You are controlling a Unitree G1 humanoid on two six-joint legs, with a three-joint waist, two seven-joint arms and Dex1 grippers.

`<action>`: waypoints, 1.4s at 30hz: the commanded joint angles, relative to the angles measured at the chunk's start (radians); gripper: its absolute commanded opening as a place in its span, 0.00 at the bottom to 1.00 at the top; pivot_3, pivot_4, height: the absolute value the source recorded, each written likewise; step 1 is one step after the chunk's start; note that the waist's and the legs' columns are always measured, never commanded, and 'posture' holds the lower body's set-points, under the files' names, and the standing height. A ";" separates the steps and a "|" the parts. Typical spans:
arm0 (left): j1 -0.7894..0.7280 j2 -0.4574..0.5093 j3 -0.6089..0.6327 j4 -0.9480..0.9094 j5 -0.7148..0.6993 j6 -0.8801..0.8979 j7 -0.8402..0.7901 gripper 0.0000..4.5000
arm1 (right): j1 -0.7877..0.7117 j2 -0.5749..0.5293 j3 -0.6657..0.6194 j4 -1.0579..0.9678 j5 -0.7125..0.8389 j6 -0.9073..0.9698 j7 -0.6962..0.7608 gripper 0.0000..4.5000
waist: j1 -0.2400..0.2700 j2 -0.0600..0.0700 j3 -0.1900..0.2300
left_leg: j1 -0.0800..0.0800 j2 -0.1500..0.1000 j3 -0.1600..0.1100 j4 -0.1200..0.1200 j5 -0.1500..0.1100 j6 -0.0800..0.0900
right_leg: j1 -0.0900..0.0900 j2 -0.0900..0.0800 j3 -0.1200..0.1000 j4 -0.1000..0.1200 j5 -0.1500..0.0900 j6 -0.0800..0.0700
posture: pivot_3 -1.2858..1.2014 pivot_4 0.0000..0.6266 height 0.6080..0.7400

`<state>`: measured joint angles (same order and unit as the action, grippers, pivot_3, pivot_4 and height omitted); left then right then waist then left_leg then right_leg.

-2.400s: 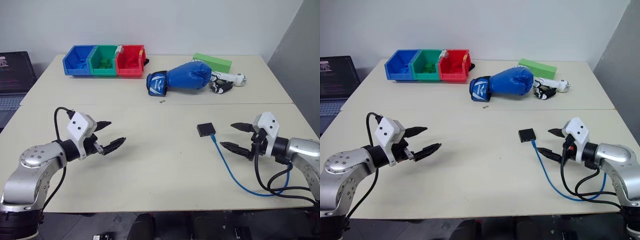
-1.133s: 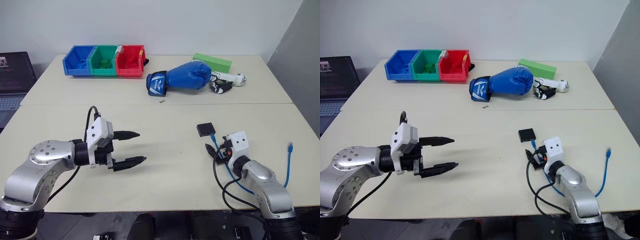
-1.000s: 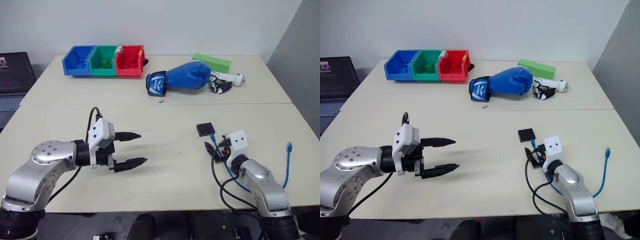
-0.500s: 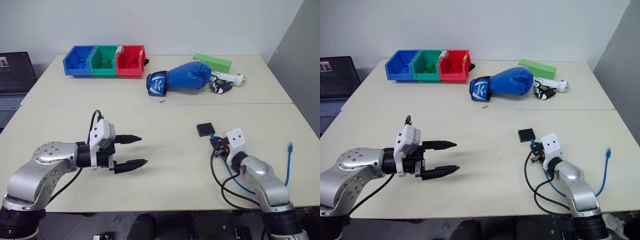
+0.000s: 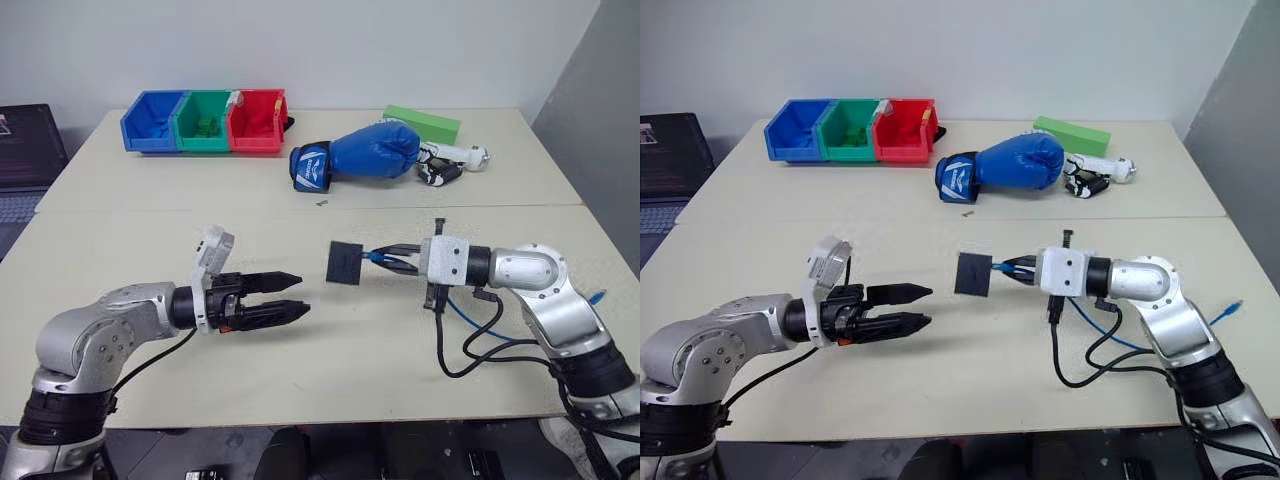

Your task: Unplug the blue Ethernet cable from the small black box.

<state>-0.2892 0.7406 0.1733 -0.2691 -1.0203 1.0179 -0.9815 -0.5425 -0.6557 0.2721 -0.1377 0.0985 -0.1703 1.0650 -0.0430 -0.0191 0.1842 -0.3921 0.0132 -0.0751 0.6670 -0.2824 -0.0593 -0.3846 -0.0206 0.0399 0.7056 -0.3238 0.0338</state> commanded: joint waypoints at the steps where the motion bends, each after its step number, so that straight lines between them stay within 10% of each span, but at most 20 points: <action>1: -0.018 -0.018 0.054 -0.019 -0.103 0.060 0.057 1.00 | -0.050 -0.003 0.014 0.015 -0.002 -0.107 0.065 0.03 | 0.001 0.000 0.000 | 0.000 0.000 0.000 0.000 0.000 0.000 | 0.000 0.000 0.000 0.000 0.000 0.000 | 0.52 0.24 1.00; 12: 0.025 -0.066 0.051 -0.052 -0.200 0.101 0.145 1.00 | -0.131 0.037 0.026 0.043 0.013 -0.134 0.108 0.03 | 0.004 0.000 0.000 | 0.000 0.001 -0.001 0.001 0.000 -0.001 | 0.000 -0.001 0.000 0.001 0.000 0.000 | 0.52 0.24 1.00; 31: 0.026 -0.109 -0.013 -0.017 -0.150 0.072 0.143 0.20 | -0.156 0.047 0.038 0.011 -0.012 -0.142 0.114 0.03 | 0.009 0.000 0.000 | 0.000 0.000 0.000 0.001 0.000 -0.001 | 0.000 -0.001 0.000 0.001 0.000 0.000 | 0.52 0.24 1.00; 37: 0.031 -0.095 0.000 -0.004 -0.136 0.068 0.123 0.17 | -0.152 0.036 0.056 0.009 -0.034 -0.198 0.133 0.03 | 0.009 0.000 0.000 | 0.000 0.000 0.000 0.001 0.000 -0.001 | 0.000 -0.001 0.000 0.001 0.000 0.000 | 0.52 0.24 1.00; 42: 0.028 -0.060 -0.010 -0.003 -0.088 0.042 0.074 0.17 | -0.132 -0.010 0.046 -0.041 0.047 -0.113 0.196 0.34 | 0.010 0.000 0.000 | 0.000 0.000 0.000 0.001 0.000 -0.001 | 0.000 -0.001 0.000 0.001 0.000 0.000 | 0.52 0.24 1.00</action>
<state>-0.2512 0.6562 0.1551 -0.2620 -1.1268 1.0958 -0.8698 -0.6761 -0.6402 0.3376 -0.1164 0.0829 -0.3294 1.2272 -0.0331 -0.0190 0.1842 -0.3921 0.0134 -0.0759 0.6682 -0.2821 -0.0599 -0.3845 -0.0214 0.0401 0.7063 -0.3238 0.0337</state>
